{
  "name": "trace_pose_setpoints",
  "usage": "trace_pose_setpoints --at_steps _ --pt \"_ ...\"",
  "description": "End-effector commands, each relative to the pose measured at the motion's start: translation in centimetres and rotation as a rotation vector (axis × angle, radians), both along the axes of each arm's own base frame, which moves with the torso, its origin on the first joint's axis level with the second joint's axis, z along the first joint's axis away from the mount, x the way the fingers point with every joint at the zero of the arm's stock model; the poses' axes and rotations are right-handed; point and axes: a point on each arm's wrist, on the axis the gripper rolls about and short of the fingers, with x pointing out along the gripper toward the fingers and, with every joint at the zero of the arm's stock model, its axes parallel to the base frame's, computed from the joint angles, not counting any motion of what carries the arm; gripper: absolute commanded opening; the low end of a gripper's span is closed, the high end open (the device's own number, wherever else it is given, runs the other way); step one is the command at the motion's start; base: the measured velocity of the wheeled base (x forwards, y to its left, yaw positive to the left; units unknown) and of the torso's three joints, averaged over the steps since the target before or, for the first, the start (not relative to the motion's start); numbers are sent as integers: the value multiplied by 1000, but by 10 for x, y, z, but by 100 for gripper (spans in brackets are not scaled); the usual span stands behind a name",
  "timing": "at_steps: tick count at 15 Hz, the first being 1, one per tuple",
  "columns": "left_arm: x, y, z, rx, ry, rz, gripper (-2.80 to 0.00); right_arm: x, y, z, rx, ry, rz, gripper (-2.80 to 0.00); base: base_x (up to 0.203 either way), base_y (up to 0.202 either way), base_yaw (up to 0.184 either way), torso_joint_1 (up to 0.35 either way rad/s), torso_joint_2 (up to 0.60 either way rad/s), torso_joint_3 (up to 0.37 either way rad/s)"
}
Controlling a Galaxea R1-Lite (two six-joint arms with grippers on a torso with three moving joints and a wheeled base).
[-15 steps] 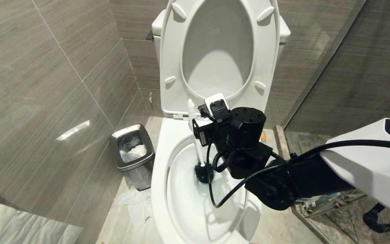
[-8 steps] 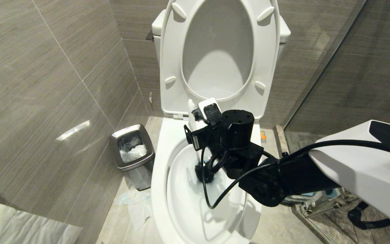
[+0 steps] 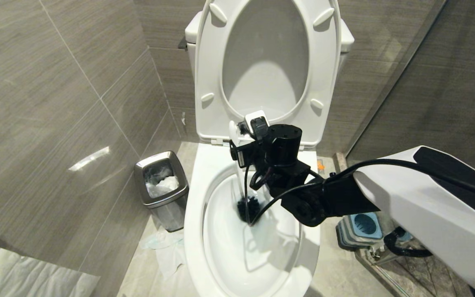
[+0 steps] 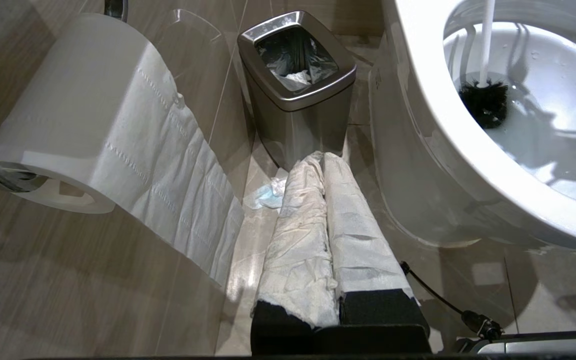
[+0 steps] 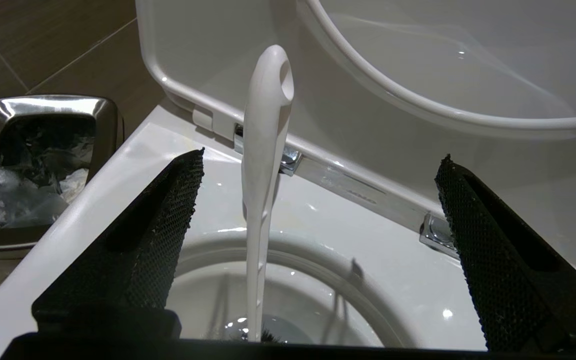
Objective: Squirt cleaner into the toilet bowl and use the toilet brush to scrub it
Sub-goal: Scrub the toilet bowl
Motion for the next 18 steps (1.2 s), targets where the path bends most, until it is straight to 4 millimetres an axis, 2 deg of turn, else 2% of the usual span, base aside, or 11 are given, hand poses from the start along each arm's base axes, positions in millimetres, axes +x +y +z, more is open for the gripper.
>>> trace_pose_setpoints --at_steps 1,9,18 --pt "0 0 0 0 2 0 -280 13 8 -13 -1 0 -5 0 0 0 0 0 0 0" --pt "0 0 0 0 3 0 -280 34 25 -22 -19 20 -6 0 0 0 0 0 0 0" --pt "0 0 0 0 3 0 -280 43 20 -32 -74 52 -21 0 0 0 0 0 0 0"
